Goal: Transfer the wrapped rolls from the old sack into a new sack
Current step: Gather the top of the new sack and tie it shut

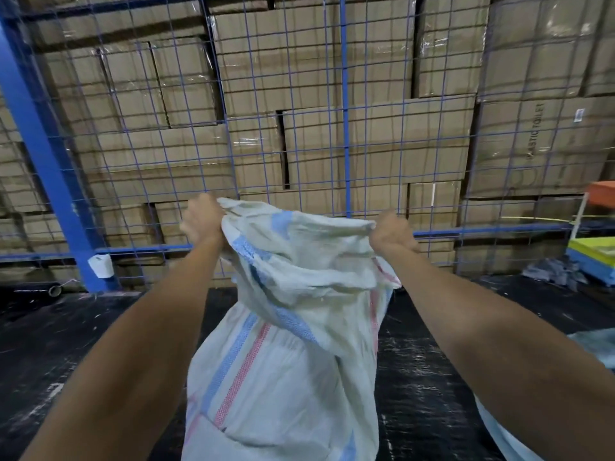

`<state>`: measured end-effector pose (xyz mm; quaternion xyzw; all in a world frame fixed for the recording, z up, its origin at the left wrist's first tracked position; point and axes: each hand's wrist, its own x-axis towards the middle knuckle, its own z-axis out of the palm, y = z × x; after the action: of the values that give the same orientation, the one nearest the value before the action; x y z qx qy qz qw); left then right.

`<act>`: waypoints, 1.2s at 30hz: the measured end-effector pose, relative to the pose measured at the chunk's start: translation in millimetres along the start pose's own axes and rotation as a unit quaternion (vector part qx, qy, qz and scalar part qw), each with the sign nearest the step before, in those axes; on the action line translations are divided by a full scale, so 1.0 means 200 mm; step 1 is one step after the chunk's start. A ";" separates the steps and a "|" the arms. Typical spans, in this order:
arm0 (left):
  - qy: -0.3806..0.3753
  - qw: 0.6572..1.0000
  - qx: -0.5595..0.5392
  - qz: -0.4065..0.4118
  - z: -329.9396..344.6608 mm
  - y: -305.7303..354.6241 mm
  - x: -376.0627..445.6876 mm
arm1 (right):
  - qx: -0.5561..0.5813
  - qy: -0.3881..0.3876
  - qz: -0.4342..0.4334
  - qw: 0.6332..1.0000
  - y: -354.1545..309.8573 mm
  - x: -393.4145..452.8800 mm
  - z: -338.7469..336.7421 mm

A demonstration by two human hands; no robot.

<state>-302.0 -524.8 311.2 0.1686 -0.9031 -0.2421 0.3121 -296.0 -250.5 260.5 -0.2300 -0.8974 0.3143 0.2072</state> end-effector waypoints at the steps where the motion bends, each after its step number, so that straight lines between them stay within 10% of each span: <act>1: 0.036 0.999 0.008 -0.005 0.00 -0.01 0.04 | -0.011 0.030 0.005 0.999 0.01 -0.01 0.00; 5: -0.038 0.996 -0.077 -0.034 -0.11 0.05 0.10 | 0.075 -0.079 -0.020 0.994 -0.10 -0.01 -0.06; 9: -0.244 0.910 -0.330 -0.060 -0.23 0.27 0.08 | 0.229 -0.238 -0.022 0.944 -0.37 -0.01 -0.22; 14: -0.239 0.868 -0.435 -0.021 -0.28 0.41 0.09 | 0.131 -0.296 -0.121 0.938 -0.60 -0.12 -0.43; 20: -0.165 0.851 -0.498 -0.007 -0.21 0.37 0.09 | 0.191 -0.072 -0.101 0.974 -0.53 0.01 -0.37; 24: -0.254 0.859 -0.444 -0.032 -0.14 0.35 0.06 | 0.444 -0.261 -0.053 0.856 -0.58 -0.02 -0.40; 26: -0.392 0.792 -0.468 0.004 -0.13 0.36 0.02 | 0.561 -0.304 -0.066 0.767 -0.64 -0.04 -0.41; 29: -0.485 0.710 -0.508 0.050 -0.13 0.39 -0.05 | 0.576 -0.268 -0.108 0.765 -0.70 -0.05 -0.43; 33: -0.395 0.787 -0.472 0.048 -0.13 0.44 -0.07 | 0.603 -0.259 -0.106 0.747 -0.62 -0.07 -0.43; 36: -0.273 0.829 -0.487 -0.039 -0.11 0.47 -0.03 | 0.472 -0.231 -0.125 0.842 -0.54 -0.13 -0.39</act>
<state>-297.3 -451.3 374.4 -0.0432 -0.7095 -0.6983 0.0847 -264.8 -302.4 382.1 0.0888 -0.6838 0.7150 0.1151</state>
